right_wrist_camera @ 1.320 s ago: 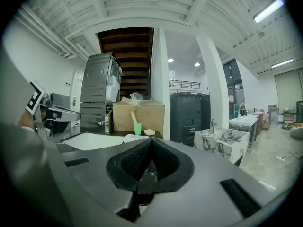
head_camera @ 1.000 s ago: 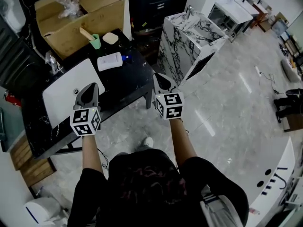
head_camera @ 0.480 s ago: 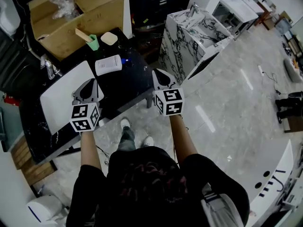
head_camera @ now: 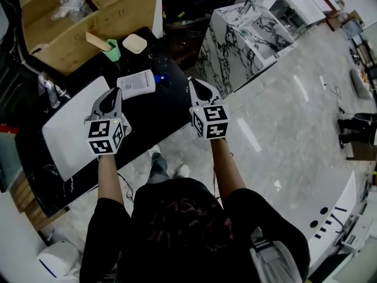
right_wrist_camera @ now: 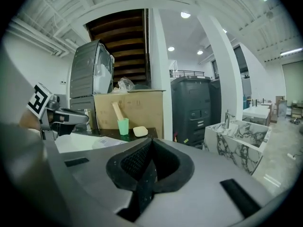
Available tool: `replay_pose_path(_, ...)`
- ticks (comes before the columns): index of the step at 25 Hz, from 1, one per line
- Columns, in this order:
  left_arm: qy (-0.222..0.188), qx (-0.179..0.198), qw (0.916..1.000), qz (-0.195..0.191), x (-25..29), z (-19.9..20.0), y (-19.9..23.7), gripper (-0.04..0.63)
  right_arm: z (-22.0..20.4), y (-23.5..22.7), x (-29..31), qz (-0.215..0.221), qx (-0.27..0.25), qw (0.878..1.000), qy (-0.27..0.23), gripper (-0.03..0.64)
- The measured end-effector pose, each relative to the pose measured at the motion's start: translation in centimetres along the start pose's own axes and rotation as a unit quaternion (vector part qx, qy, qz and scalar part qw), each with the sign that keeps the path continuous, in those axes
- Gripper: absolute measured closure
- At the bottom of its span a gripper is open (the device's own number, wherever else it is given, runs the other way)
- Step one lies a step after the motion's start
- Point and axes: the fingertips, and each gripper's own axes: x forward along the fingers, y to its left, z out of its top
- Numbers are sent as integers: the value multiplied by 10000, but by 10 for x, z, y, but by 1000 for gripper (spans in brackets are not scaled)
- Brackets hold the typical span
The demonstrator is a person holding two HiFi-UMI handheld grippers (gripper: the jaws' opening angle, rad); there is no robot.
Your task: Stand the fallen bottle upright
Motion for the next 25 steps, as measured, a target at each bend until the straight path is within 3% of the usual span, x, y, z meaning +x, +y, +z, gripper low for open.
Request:
replay_pose_path(7, 275, -39, 9996, -85, 45, -18, 25, 577, -7, -6, 43, 1, 29, 9998, 221, 606)
replay_pose_path(21, 1216, 523, 9890, -660, 94, -58, 22, 577, -23, -2, 83, 49, 111, 9987, 498, 606)
replay_pose_path(25, 1257, 596, 9879, -688, 97, -61, 20, 577, -26, 2, 87, 124, 115, 9984, 542, 606)
